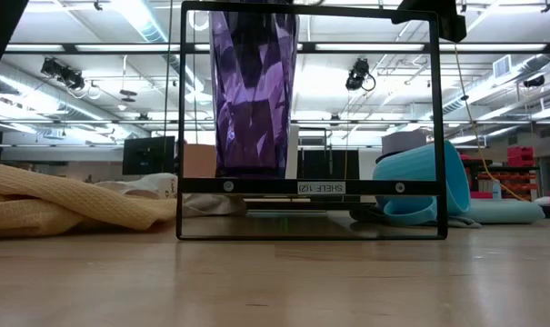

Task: Stack small to large cups/mugs on shelf
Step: Put the blue mug on the shelf

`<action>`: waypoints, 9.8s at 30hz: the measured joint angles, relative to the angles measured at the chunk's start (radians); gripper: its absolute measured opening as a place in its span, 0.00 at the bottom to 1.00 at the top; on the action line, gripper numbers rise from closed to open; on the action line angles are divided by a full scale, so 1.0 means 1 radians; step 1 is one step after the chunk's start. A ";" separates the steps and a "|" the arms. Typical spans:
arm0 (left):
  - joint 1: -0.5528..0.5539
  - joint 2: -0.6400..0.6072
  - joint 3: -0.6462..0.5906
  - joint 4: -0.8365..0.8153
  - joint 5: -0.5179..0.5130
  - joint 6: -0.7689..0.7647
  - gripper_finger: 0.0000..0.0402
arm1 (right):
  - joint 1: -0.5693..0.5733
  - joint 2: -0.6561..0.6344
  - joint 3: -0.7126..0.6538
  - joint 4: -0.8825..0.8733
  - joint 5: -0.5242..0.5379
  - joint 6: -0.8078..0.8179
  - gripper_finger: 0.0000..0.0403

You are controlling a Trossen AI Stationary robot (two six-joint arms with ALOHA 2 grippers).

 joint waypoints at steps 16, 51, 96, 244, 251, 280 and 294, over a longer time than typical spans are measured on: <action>-0.011 0.000 0.375 0.437 -0.164 0.238 0.22 | 0.007 -0.238 -0.050 -0.182 0.144 0.052 0.04; 0.055 -0.005 0.463 0.465 -0.163 0.303 0.20 | 0.432 -0.141 -0.131 -0.009 0.225 -0.617 0.04; 0.055 -0.005 0.463 0.465 -0.163 0.307 0.19 | 0.432 0.257 -0.093 -0.217 0.078 -0.687 0.12; 0.053 -0.019 0.462 0.479 -0.164 0.416 0.19 | 0.100 0.504 -0.095 -0.044 0.190 -1.170 0.02; 0.053 -0.019 0.462 0.480 -0.164 0.409 0.20 | 0.105 0.504 -0.090 -0.097 0.220 -1.161 0.01; 0.053 -0.123 0.463 0.490 -0.164 0.419 0.18 | 0.004 0.538 0.485 -0.399 0.321 -1.155 0.01; 0.052 -0.137 0.463 0.468 -0.164 0.435 0.20 | -0.245 0.820 0.977 -0.542 -0.007 -0.859 0.01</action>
